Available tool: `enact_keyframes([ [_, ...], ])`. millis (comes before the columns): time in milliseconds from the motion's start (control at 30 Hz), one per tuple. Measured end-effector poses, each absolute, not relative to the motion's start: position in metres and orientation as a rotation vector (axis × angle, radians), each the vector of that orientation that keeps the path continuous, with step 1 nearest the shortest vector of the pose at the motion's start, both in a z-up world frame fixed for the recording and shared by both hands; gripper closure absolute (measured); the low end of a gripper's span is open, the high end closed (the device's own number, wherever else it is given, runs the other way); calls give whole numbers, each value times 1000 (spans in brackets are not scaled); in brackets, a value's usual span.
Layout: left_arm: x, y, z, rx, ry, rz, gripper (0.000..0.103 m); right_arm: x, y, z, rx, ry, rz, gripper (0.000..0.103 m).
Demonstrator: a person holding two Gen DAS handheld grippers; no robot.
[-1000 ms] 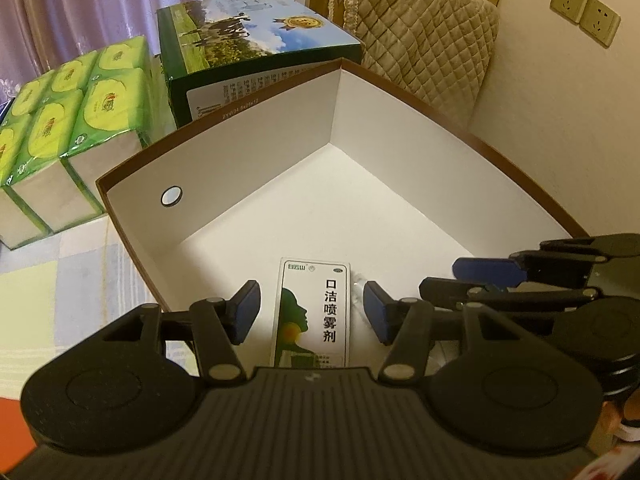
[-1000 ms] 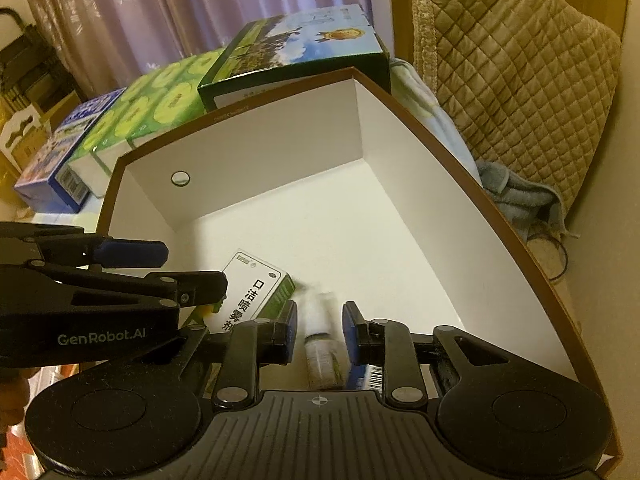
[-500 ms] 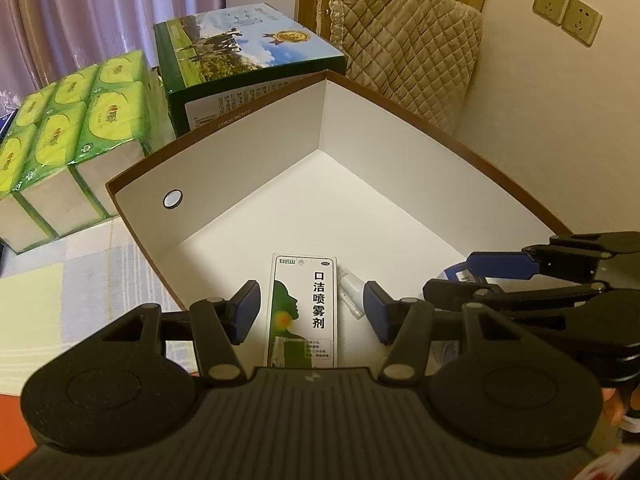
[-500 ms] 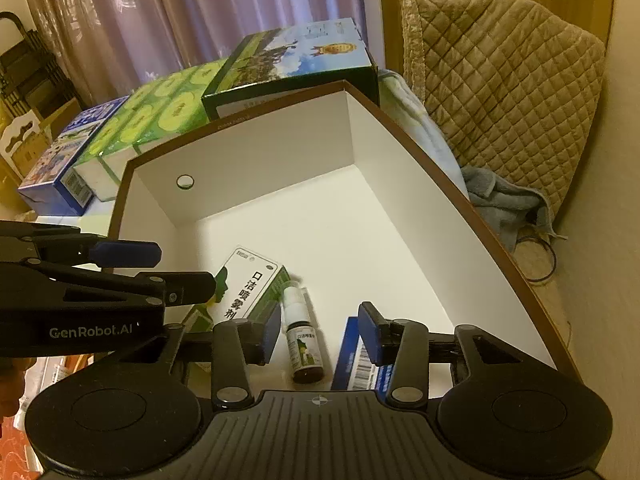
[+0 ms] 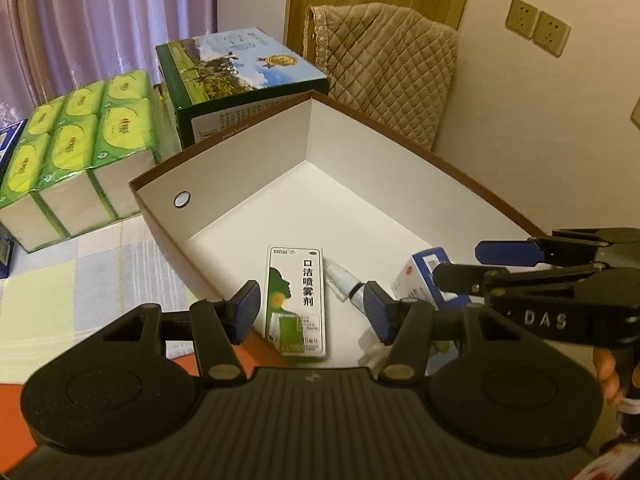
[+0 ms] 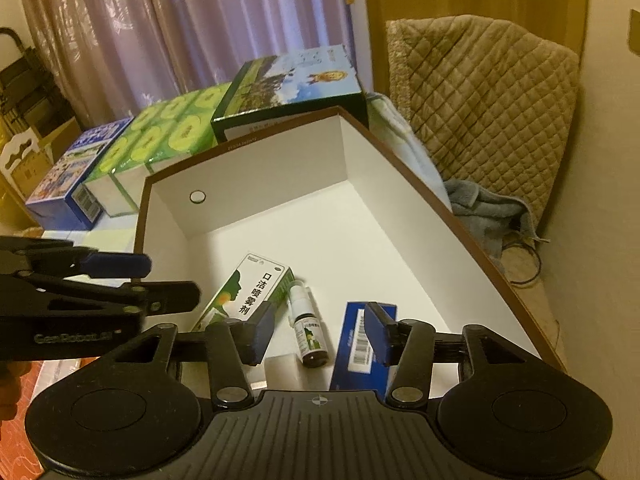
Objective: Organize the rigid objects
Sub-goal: 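Carry both items into the brown box and open both tools to release, then withdraw both tools from the box back over the mat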
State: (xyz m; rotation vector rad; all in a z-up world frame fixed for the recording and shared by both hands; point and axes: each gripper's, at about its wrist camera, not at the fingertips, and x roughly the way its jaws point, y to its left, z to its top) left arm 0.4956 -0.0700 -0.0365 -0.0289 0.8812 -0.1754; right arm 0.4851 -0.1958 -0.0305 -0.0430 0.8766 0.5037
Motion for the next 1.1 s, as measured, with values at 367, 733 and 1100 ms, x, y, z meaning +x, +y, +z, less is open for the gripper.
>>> enact_keyframes([
  [367,420,-32,-7,-50,810,-146,50,425,-205,-4,32,822,489,55],
  [733,339,21,2,-84,800,-83,50,361,-186,6,46,818,530,55],
  [1100,278,61,-5,-112,831,-22,50,306,-147,-6,6,850,617,54],
])
